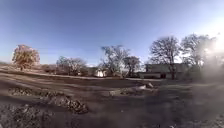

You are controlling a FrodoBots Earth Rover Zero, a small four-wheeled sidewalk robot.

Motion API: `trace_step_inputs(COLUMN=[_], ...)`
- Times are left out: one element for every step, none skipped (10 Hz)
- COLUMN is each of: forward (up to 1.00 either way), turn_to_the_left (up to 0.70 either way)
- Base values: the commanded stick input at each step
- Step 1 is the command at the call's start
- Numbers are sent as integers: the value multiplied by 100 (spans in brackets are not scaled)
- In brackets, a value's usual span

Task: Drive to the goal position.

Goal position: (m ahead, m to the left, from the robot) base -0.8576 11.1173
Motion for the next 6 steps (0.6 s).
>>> trace_step_inputs(forward=[0,0,0,0,0,0], turn_to_the_left=[0,20,70,70,70,70])
